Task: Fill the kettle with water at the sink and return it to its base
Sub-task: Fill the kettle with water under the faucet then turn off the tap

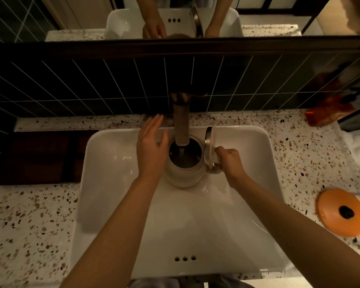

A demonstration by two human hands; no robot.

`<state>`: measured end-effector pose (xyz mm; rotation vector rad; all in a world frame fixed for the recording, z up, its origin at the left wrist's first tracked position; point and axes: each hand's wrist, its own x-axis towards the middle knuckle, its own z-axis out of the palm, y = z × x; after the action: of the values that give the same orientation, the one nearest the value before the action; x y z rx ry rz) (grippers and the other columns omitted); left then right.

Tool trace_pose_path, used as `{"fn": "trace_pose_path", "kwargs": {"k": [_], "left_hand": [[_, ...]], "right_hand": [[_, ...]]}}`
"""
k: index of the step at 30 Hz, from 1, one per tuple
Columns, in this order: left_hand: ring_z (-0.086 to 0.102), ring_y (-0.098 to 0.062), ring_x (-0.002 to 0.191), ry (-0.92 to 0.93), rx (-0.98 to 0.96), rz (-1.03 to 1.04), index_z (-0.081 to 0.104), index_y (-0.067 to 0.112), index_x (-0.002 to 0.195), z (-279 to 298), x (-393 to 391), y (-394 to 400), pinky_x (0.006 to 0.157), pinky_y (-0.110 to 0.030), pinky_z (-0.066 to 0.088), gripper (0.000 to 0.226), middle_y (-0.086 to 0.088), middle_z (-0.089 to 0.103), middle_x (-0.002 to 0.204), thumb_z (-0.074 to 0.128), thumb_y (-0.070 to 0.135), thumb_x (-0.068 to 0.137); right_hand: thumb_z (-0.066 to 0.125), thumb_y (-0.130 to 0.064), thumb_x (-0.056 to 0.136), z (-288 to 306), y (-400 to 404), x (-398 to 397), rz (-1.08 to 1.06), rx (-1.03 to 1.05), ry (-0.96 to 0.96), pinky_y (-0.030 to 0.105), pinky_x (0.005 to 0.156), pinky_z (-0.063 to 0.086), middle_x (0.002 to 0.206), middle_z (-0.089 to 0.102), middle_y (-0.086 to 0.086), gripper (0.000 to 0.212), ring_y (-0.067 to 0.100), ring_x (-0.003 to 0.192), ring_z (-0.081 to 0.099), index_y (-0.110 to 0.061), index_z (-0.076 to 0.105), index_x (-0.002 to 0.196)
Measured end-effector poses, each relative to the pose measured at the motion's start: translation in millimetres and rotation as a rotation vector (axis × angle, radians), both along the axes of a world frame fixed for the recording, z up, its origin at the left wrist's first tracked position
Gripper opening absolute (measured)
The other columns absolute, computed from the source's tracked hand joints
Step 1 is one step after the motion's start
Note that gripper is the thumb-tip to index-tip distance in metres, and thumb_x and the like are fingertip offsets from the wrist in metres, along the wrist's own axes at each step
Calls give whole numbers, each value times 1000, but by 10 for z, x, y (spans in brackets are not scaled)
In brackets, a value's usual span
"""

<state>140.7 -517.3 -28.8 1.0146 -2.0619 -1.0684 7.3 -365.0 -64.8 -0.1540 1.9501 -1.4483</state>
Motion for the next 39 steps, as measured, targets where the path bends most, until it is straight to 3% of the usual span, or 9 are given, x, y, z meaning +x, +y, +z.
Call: {"fn": "trace_pose_path", "kwargs": {"k": [3,6,7,10,12,17,21,30,39], "left_hand": [[54,-5,116,-63,212,23,48,15,141,-210,229,129,97,-19,41,46,-1,61,128,56,22,96],[55,3,67,-107,403,38,45,20,141,-310,265,201,62,-11,44,48,5,60,78,54,35,96],[56,1,68,-81,476,61,46,20,140,-320,256,210,62,-13,44,48,6,58,76,54,38,96],[63,-9,99,53,736,96,59,29,125,-336,216,235,88,-33,52,34,8,69,102,53,44,94],[63,-4,101,66,780,85,65,39,107,-354,211,250,94,-41,50,20,15,72,102,52,46,94],[65,8,84,103,819,94,68,38,97,-378,214,235,93,-44,49,16,23,73,93,53,45,93],[65,8,85,102,833,92,69,38,97,-371,213,235,93,-44,50,18,22,73,94,54,46,93],[63,7,87,42,844,84,66,42,96,-379,217,180,86,-40,51,15,29,71,88,53,49,93],[59,-1,93,13,836,86,62,39,97,-370,206,161,88,-42,51,14,17,66,98,50,44,96]], "right_hand": [[48,-14,86,-2,2,-3,11,24,0,16,41,38,36,47,-9,38,-1,36,43,-10,47,48],[48,-15,86,-25,9,-9,24,21,3,19,44,40,44,48,0,33,4,40,45,-6,50,54],[48,-16,85,-33,7,-13,28,26,2,19,45,40,46,48,1,33,5,41,45,-6,50,54],[49,-16,85,-44,-3,-25,27,41,-4,17,43,39,43,48,-2,35,5,40,45,-11,49,51],[48,-16,85,-47,-1,-33,31,46,-7,17,43,40,47,48,1,35,5,41,46,-11,50,51],[47,-17,85,-57,7,-46,45,65,-5,28,52,35,55,46,10,30,15,51,42,-7,49,57],[47,-17,85,-51,10,-45,56,65,0,29,52,34,52,44,7,32,14,49,40,-9,46,54],[48,-18,84,-61,12,-35,49,59,0,24,47,37,39,45,-6,36,4,38,42,-14,46,48],[45,-12,87,-15,15,5,46,6,-25,12,37,39,34,50,-9,42,-2,34,47,-13,47,46]]}}
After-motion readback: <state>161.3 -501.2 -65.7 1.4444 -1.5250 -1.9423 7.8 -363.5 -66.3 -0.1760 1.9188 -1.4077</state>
